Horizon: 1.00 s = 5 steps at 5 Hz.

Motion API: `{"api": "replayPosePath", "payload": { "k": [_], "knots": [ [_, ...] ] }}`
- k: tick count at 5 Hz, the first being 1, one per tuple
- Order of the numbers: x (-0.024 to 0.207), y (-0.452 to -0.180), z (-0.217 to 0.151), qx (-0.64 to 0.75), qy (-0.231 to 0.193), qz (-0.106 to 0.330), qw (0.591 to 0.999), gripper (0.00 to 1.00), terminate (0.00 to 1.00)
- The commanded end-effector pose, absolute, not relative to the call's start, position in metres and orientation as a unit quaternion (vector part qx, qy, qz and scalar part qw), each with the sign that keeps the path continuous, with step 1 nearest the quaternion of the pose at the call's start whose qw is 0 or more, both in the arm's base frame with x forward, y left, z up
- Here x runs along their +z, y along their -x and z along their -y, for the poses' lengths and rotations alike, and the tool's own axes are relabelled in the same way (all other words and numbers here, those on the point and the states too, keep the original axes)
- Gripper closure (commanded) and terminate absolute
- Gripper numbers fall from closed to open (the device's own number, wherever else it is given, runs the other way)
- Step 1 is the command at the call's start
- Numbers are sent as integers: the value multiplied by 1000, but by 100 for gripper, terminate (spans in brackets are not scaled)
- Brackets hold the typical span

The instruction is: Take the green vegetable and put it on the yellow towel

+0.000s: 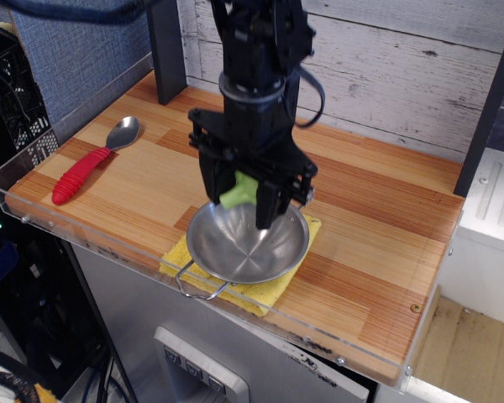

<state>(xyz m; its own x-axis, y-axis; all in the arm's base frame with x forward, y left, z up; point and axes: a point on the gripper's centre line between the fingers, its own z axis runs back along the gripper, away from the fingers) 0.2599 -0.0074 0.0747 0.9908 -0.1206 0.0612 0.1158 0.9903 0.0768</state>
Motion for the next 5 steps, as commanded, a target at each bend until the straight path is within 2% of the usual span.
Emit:
{"api": "replayPosePath", "payload": {
  "k": [1, 2, 3, 5],
  "knots": [
    [63, -252, -4, -71, -46, 21, 996, 100, 0],
    [64, -253, -5, -86, -51, 18, 995, 0, 0],
    [85, -255, -9, -81, -39, 40, 995, 0, 0],
    [180, -249, -39, -39, -9, 119, 992, 0, 0]
  ]
}}
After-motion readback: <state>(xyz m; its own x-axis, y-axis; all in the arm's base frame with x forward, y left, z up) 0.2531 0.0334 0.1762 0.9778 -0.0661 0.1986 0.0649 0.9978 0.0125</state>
